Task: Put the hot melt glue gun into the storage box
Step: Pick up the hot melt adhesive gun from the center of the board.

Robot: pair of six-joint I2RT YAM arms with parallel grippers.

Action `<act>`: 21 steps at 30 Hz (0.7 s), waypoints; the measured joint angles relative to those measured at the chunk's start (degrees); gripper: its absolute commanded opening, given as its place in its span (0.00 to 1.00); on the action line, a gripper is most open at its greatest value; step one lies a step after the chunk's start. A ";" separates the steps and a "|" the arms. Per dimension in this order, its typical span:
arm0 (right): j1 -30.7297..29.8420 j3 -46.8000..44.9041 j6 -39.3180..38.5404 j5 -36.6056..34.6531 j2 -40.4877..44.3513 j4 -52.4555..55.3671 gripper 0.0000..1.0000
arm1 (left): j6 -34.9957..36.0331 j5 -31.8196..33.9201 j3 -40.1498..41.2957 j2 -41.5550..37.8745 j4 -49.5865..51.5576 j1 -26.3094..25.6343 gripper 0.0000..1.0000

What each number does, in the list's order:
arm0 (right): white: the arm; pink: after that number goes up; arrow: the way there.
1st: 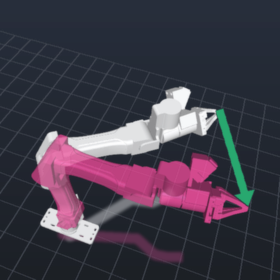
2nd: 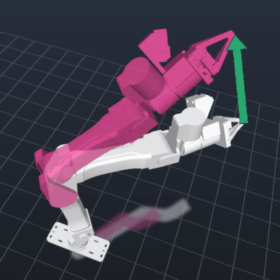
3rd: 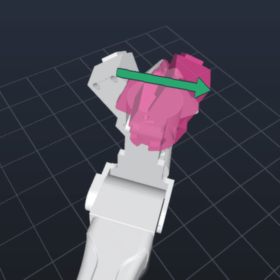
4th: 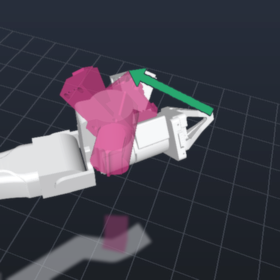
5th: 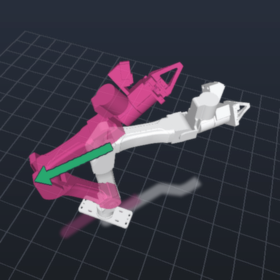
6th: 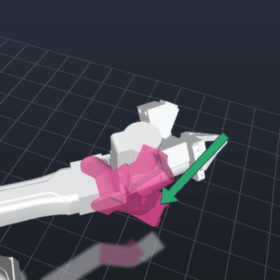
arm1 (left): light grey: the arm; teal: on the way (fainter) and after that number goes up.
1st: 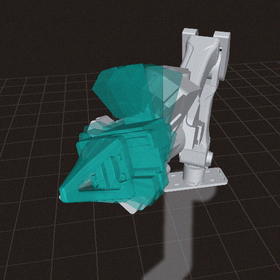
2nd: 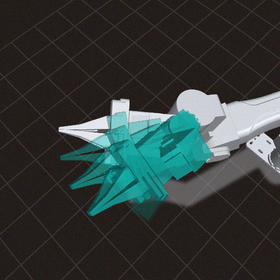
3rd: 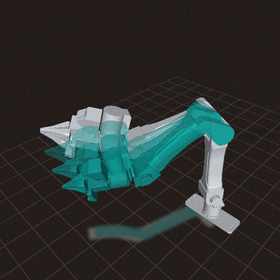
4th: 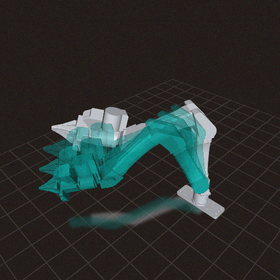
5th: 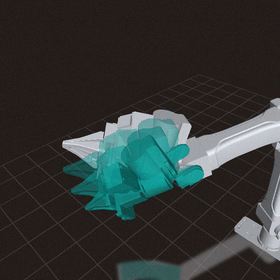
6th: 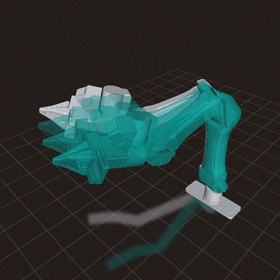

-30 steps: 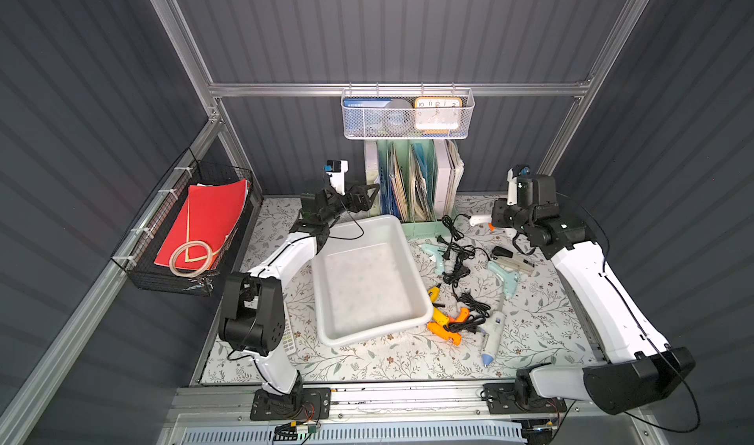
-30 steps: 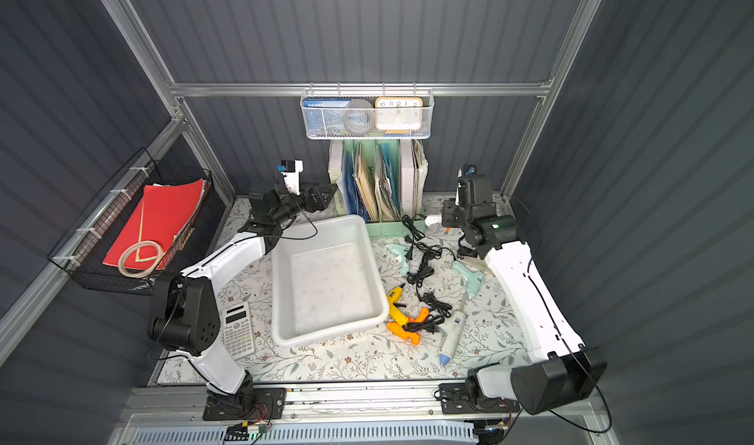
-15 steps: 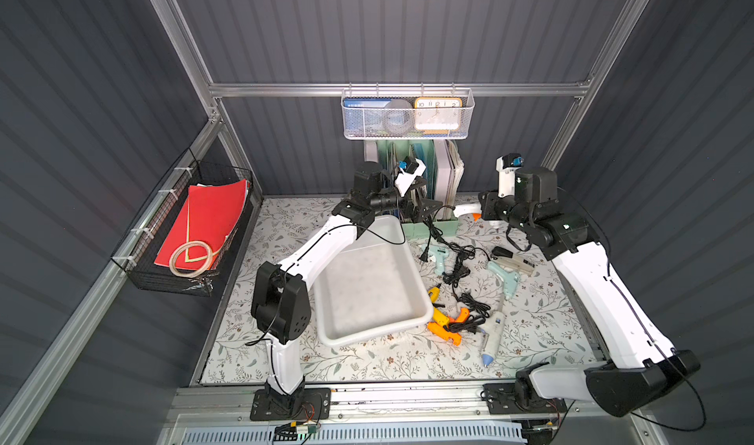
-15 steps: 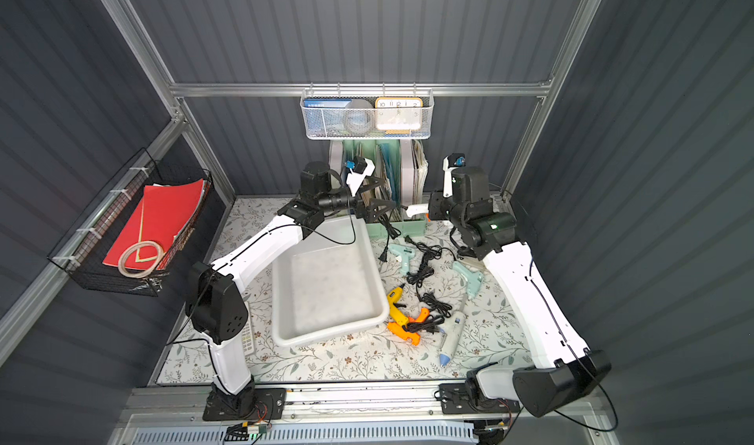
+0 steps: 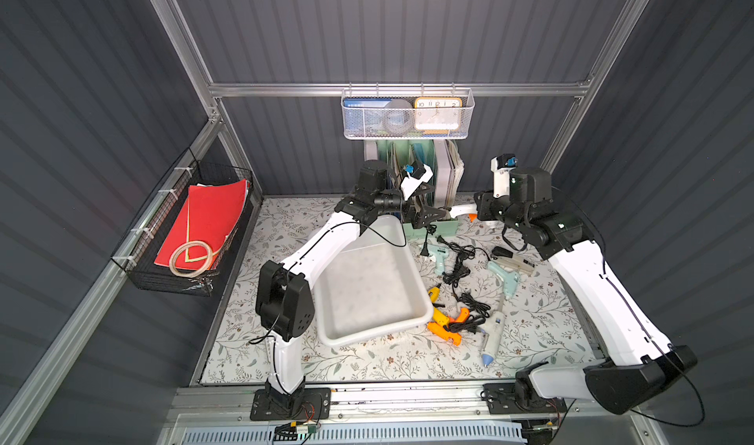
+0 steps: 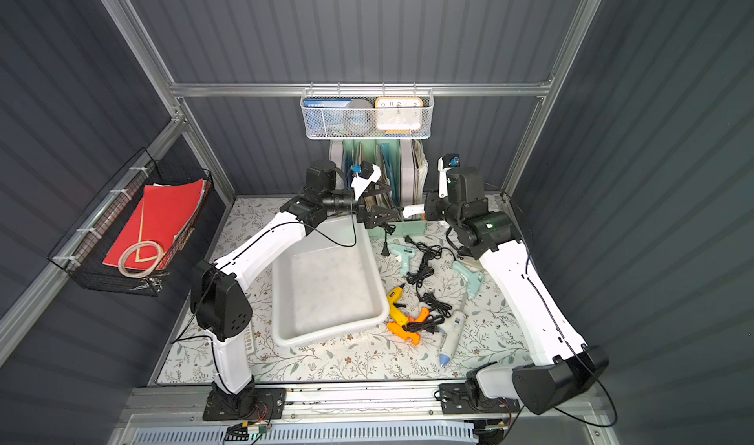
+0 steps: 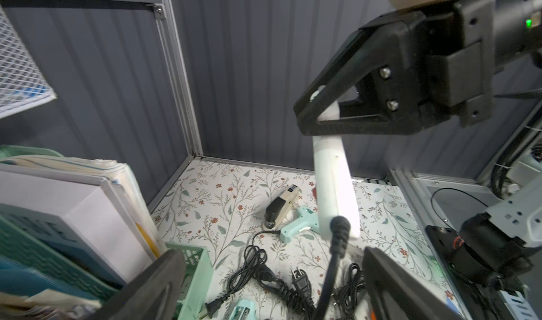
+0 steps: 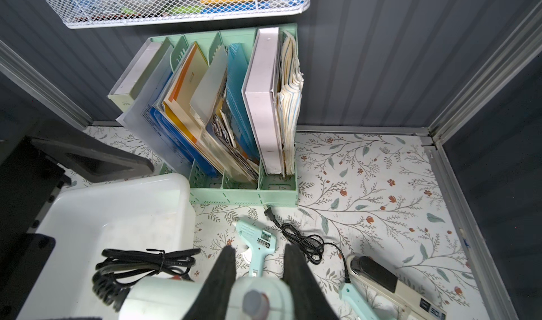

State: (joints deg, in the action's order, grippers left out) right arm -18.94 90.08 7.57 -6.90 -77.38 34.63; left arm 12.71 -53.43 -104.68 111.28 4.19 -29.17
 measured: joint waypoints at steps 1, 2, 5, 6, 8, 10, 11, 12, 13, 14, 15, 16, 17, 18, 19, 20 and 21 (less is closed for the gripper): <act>-0.11 0.00 -0.04 0.00 0.00 -0.26 0.00 | 0.13 -0.61 0.00 0.00 0.44 -0.17 1.00; -0.28 0.00 -0.13 -0.02 0.00 -0.50 0.00 | 0.28 -1.03 0.00 0.00 0.85 -0.24 1.00; -0.72 0.00 -0.17 -0.04 0.00 -0.83 0.00 | 0.35 -1.46 -0.15 0.02 1.42 -0.57 1.00; -0.85 0.00 -0.20 -0.04 0.00 -0.85 0.00 | 0.31 -1.46 -0.50 0.15 1.62 -0.63 1.00; -1.31 0.00 -0.44 -0.17 -0.04 -0.96 0.00 | 0.22 -1.38 -1.86 0.83 1.70 -0.85 1.00; -1.92 0.00 -0.76 -0.46 -0.22 -1.33 0.00 | 0.00 -1.20 -3.54 1.86 1.66 -1.09 0.98; -2.21 0.00 -0.92 -0.70 -0.35 -1.55 0.00 | -0.20 -1.11 -4.24 2.45 1.62 -1.31 0.96; -2.45 0.00 -1.03 -0.90 -0.57 -1.75 0.00 | -0.42 -0.94 -4.72 2.95 1.57 -1.62 0.95; -2.67 0.00 -1.09 -1.05 -0.72 -1.90 0.00 | -0.55 -0.83 -4.94 3.34 1.55 -1.84 0.92; -2.82 -0.07 -1.22 -1.22 -0.94 -2.05 0.00 | -0.85 -0.72 -5.09 3.78 1.51 -2.16 0.90; -2.99 -0.11 -1.29 -1.33 -1.09 -2.05 0.00 | -1.18 -0.66 -5.09 4.15 1.44 -2.47 0.88; -3.08 -0.15 -1.38 -1.53 -1.25 -2.08 0.00 | -1.33 -0.59 -5.09 4.39 1.38 -2.62 0.86; -3.23 -0.22 -1.49 -1.73 -1.38 -2.10 0.00 | -1.81 -0.52 -5.09 4.63 1.38 -2.84 0.82; -3.30 -0.31 -1.68 -1.92 -1.49 -2.10 0.00 | -2.01 -0.37 -5.09 4.74 1.33 -2.99 0.77; -3.37 -0.37 -1.77 -2.01 -1.55 -2.12 0.00 | -2.45 -0.24 -5.09 4.76 1.29 -3.06 0.72; -3.45 -0.44 -1.95 -2.12 -1.62 -2.12 0.00 | -2.67 -0.11 -5.09 4.76 1.11 -3.08 0.65; -3.58 -0.50 -2.12 -2.21 -1.64 -2.14 0.00 | -2.95 -0.04 -5.09 4.76 0.70 -3.06 0.58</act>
State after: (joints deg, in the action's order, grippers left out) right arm -22.52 89.58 5.45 -9.10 -79.02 32.49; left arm 9.76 -53.47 -109.78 116.05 4.89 -32.23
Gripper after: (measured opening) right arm 0.285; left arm 0.664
